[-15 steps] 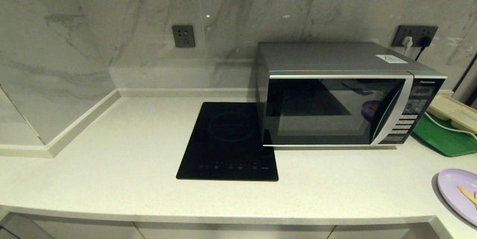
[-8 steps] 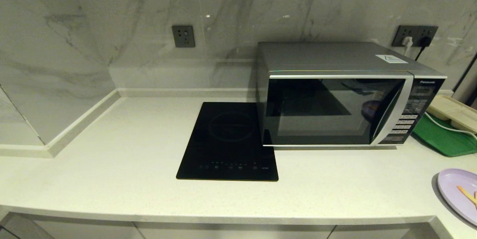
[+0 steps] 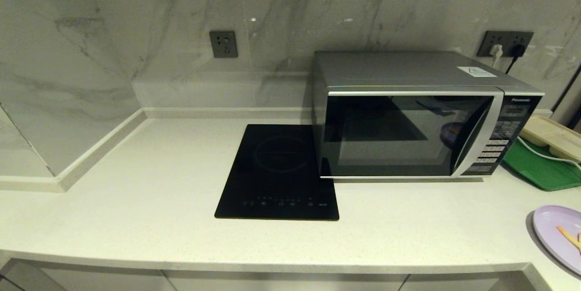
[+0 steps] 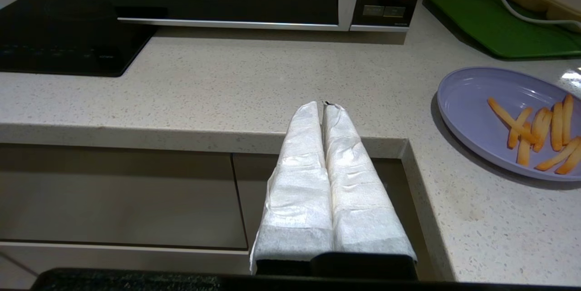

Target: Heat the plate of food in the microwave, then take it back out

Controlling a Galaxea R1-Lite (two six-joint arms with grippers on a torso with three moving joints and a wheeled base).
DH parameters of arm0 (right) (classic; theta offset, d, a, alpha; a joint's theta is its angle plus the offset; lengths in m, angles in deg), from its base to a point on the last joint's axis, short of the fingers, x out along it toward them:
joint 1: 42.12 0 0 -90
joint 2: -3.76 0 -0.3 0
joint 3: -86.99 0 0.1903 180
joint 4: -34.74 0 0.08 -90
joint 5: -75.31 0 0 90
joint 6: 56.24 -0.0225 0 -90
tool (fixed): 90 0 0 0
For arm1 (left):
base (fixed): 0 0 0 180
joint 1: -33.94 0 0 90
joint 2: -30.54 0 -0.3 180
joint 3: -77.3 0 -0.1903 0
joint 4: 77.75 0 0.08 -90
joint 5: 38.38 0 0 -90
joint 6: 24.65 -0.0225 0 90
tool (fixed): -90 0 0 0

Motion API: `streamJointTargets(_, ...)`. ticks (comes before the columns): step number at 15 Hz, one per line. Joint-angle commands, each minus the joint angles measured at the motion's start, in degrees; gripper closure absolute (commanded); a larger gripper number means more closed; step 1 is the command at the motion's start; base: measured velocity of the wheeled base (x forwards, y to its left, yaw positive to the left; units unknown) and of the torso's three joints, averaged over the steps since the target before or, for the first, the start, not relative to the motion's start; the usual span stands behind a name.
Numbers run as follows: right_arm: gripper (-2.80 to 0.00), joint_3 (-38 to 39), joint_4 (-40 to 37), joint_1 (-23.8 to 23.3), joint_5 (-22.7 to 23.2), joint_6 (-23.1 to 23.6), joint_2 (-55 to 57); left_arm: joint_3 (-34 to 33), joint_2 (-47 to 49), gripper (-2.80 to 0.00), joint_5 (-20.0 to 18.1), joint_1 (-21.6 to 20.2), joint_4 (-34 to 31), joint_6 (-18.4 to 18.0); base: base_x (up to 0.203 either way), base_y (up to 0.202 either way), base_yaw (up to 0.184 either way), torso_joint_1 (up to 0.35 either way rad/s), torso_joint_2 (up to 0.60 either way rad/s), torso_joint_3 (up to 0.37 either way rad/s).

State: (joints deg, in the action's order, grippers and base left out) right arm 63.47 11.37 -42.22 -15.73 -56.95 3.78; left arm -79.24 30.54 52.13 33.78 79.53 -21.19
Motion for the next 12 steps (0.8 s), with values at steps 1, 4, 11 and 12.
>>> streamJointTargets(1, 0.0, -0.01, 0.0, 0.01, -0.02, -0.02, 0.06, -0.01, 0.0, 0.0, 0.02, -0.02, 0.06, 0.05, 0.0, 0.0, 0.0, 0.0, 0.0, 0.0)
streamJointTargets(4, 0.0, 0.07, 0.0, 0.01, -0.02, -0.08, 0.04, -0.01, 0.0, 0.0, 0.02, -0.02, 0.06, 0.05, 0.0, 0.0, 0.0, 0.0, 0.0, 0.0)
streamJointTargets(11, 0.0, -0.11, -0.3, 0.01, -0.1, -0.08, -0.02, -0.01, 0.0, 0.0, 0.02, -0.02, 0.06, 0.05, 0.0, 0.0, 0.0, 0.0, 0.0, 0.0)
streamJointTargets(12, 0.0, -0.02, -0.08, 0.01, -0.08, -0.08, -0.02, -0.01, 0.0, 0.0, 0.02, -0.02, 0.06, 0.05, 0.0, 0.0, 0.0, 0.0, 0.0, 0.0)
